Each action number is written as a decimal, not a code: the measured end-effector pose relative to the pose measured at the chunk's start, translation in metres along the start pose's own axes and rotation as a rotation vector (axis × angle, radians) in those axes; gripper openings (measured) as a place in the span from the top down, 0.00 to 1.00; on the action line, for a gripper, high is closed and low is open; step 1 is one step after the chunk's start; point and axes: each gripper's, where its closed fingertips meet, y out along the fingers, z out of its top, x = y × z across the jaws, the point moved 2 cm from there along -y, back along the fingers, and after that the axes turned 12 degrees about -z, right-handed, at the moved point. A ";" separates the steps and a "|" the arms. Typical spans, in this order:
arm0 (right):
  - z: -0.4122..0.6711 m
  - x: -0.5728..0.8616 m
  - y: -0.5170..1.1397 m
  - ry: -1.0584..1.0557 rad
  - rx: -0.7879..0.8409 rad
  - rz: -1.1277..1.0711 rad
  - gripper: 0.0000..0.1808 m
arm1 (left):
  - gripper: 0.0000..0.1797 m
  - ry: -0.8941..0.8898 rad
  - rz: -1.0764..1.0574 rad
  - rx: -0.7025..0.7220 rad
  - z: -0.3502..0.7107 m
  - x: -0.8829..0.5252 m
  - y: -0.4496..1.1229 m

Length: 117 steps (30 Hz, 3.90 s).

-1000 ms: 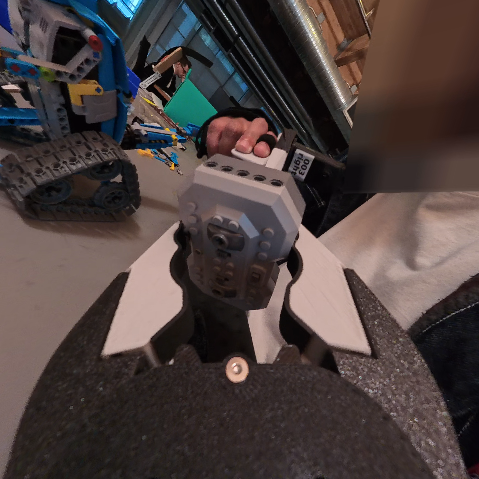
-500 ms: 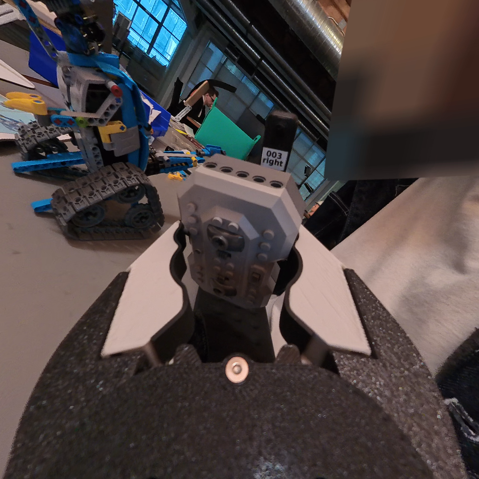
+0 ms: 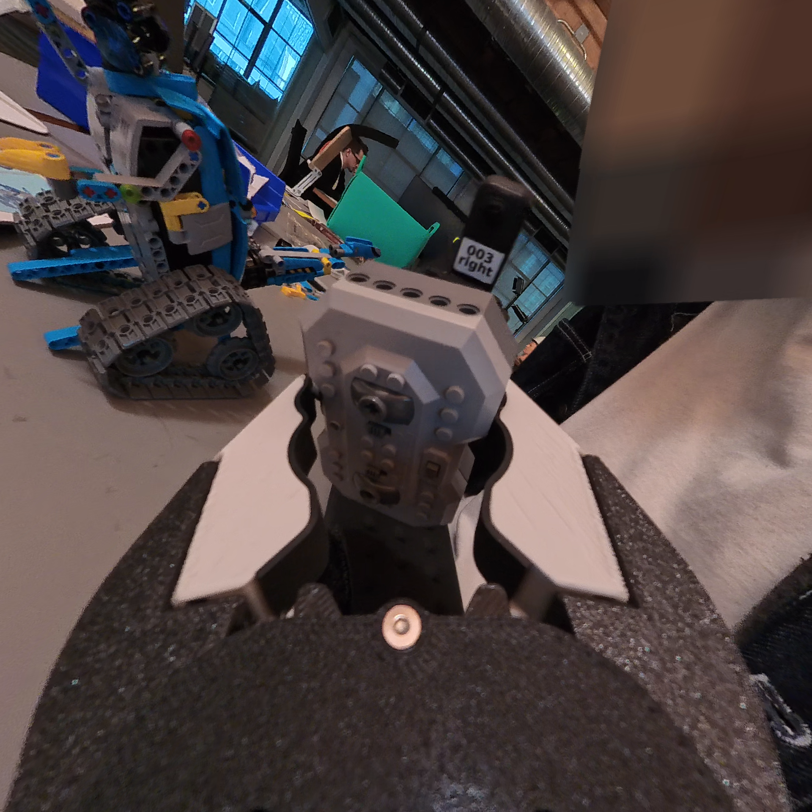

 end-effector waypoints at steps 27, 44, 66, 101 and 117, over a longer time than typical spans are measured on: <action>0.001 0.005 -0.002 0.221 0.040 0.007 0.93 | 0.57 0.028 -0.003 0.016 0.002 0.002 0.000; 0.004 0.000 -0.002 0.066 -0.031 -0.029 0.93 | 0.57 0.042 -0.001 0.010 0.001 0.004 0.000; 0.001 0.002 -0.001 0.114 -0.043 -0.011 0.93 | 0.57 0.029 -0.006 0.012 0.001 0.004 0.000; -0.037 0.003 0.048 -0.574 -0.067 -0.069 0.93 | 0.62 -0.442 0.611 -0.091 -0.036 -0.064 -0.077; -0.026 0.025 0.029 -0.446 -0.013 -0.135 0.93 | 0.71 -0.291 1.121 -0.629 -0.035 -0.046 -0.118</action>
